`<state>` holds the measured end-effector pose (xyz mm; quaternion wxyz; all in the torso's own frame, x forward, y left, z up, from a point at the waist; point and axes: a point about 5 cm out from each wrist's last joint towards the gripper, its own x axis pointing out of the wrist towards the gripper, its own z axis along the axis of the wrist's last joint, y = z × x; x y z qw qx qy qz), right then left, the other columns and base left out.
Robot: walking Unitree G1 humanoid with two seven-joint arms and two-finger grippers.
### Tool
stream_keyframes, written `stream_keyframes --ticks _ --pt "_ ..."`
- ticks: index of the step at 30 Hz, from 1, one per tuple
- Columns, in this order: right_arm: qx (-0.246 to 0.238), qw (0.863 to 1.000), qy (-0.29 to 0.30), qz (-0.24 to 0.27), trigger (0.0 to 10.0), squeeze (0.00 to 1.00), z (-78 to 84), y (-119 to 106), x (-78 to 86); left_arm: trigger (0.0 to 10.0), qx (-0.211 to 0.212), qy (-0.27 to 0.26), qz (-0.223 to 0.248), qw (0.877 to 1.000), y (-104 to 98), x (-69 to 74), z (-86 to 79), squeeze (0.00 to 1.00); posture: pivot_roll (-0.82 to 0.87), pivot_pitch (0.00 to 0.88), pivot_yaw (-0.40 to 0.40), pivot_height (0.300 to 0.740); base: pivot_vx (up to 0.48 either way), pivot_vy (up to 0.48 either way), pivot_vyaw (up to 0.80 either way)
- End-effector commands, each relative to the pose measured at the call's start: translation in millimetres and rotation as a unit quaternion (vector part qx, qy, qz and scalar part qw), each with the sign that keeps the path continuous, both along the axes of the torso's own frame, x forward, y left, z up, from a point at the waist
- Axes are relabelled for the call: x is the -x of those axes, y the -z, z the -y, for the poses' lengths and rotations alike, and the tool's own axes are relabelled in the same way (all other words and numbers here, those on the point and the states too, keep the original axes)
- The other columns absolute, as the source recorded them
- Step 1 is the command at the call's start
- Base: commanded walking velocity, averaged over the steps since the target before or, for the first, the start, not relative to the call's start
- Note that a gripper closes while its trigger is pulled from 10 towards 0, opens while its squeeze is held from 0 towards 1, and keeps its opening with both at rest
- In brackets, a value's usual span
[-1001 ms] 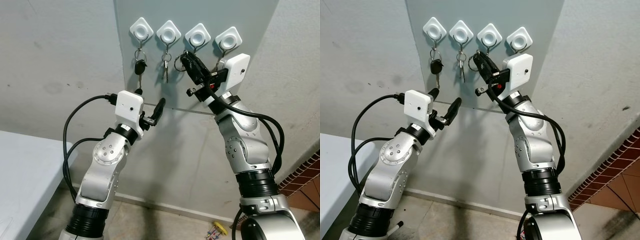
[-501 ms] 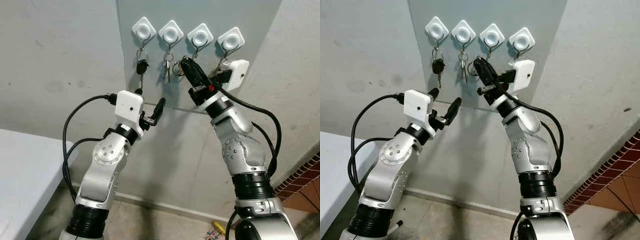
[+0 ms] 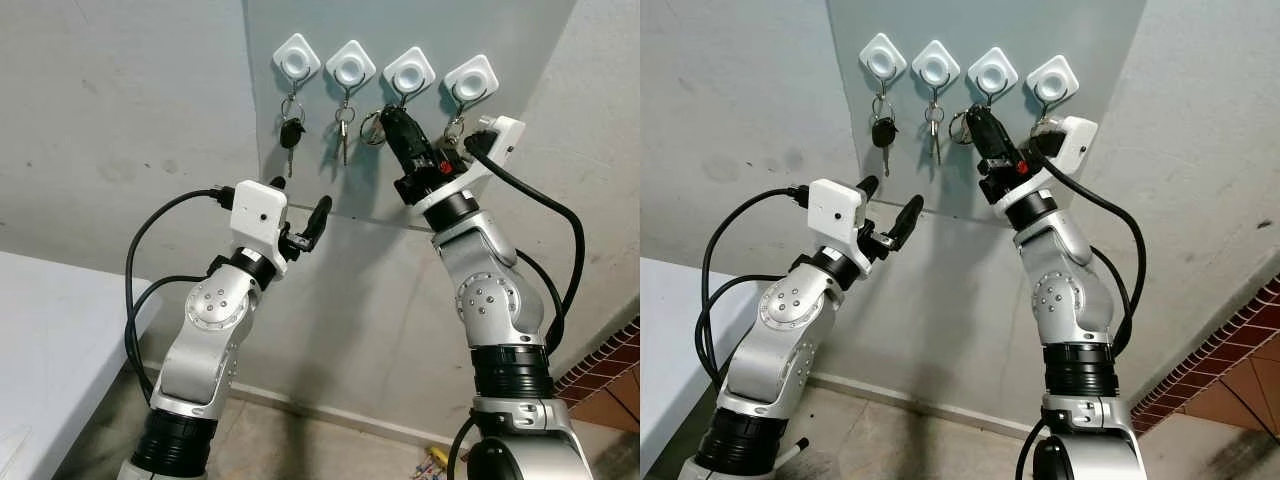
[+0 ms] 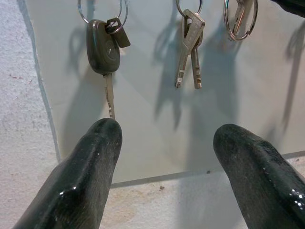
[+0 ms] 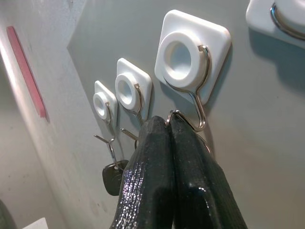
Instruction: Hang keys on a hook
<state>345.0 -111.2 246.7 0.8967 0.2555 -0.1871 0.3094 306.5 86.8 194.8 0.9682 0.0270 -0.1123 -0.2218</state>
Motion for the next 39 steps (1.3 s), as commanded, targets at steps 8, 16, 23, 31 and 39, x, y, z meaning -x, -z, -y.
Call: stream_keyframes --ticks 8,16,23,31,39 --pt "0.032 0.999 -0.011 0.002 10.0 0.00 -0.7 5 7.6 10.0 -0.003 0.010 0.009 1.000 -6 2.1 2.2 0.00 -0.11 0.000 -0.021 0.740 0.000 0.000 0.00" --pt "0.005 1.000 -0.012 0.016 10.0 0.00 2.2 -5 10.8 10.0 -0.002 0.008 0.008 1.000 -7 1.4 0.5 0.00 -0.11 0.000 -0.016 0.740 0.000 0.000 0.00" --pt "-0.021 0.999 -0.012 0.027 10.0 0.00 4.5 -16 10.8 10.0 -0.002 0.009 0.008 1.000 -7 0.9 1.1 0.00 -0.11 0.000 -0.016 0.740 0.000 0.000 0.00" --pt "-0.073 0.997 -0.022 -0.002 10.0 0.00 8.3 -18 8.4 10.0 -0.001 0.008 0.009 1.000 -8 0.9 1.2 0.00 -0.11 0.000 -0.018 0.740 0.000 0.000 0.00" --pt "-0.170 0.983 -0.049 -0.059 10.0 0.00 11.6 -10 8.4 10.0 0.001 0.006 0.009 1.000 -9 0.9 0.4 0.00 -0.11 0.000 -0.018 0.740 0.000 0.000 0.00"
